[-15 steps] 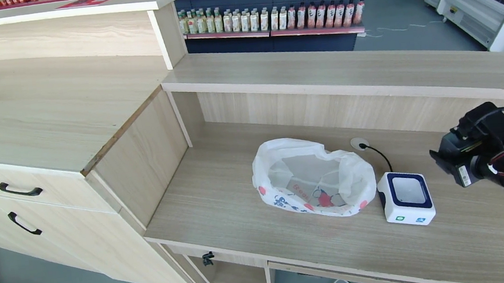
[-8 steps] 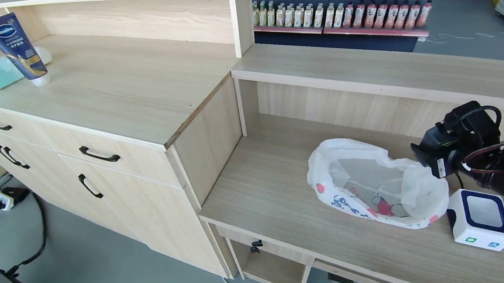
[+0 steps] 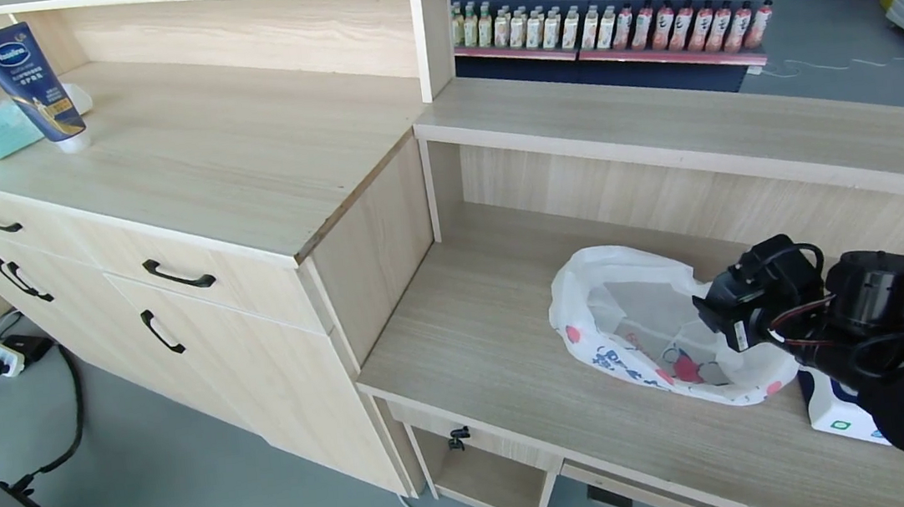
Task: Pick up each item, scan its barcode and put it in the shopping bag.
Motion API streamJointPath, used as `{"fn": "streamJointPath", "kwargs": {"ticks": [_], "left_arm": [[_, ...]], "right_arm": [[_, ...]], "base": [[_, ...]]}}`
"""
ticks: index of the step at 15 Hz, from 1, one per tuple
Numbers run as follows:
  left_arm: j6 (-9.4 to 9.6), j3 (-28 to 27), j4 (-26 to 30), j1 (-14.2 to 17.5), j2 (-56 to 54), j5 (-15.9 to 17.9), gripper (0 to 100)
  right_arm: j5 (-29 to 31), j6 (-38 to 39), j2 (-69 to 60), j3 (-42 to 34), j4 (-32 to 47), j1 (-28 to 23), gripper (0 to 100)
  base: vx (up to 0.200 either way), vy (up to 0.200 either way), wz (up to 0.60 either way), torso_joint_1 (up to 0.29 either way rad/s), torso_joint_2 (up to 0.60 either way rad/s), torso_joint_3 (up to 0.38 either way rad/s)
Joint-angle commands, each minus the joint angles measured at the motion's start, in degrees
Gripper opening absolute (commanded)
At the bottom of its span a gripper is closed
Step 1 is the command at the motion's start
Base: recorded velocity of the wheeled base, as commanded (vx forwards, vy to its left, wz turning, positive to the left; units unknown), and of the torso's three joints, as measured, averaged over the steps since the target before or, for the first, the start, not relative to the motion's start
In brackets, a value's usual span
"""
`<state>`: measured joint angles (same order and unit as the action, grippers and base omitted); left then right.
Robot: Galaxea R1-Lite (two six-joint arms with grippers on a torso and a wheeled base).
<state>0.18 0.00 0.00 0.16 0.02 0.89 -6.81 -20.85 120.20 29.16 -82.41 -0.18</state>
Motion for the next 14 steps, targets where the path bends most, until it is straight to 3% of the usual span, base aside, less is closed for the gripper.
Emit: {"fn": "streamJointPath", "kwargs": {"ticks": [1, 6, 14], "left_arm": [[-0.01, 0.0, 0.0, 0.02, -0.02, -0.01, 100], [-0.01, 0.0, 0.0, 0.02, -0.02, -0.01, 100], [-0.01, 0.0, 0.0, 0.02, -0.02, -0.01, 100]], "right_arm": [[-0.13, 0.02, 5.31, 1.95, -1.26, -0.08, 0], [-5.23, 0.46, 7.07, 3.18, -1.35, 0.18, 0], [-5.23, -0.16, 10.05, 4.5, -0.91, 0.01, 0]], "base": [[0.0, 0.0, 0.0, 0.0, 0.0, 0.0], [0.0, 0.0, 0.0, 0.0, 0.0, 0.0], [0.0, 0.0, 0.0, 0.0, 0.0, 0.0]]}}
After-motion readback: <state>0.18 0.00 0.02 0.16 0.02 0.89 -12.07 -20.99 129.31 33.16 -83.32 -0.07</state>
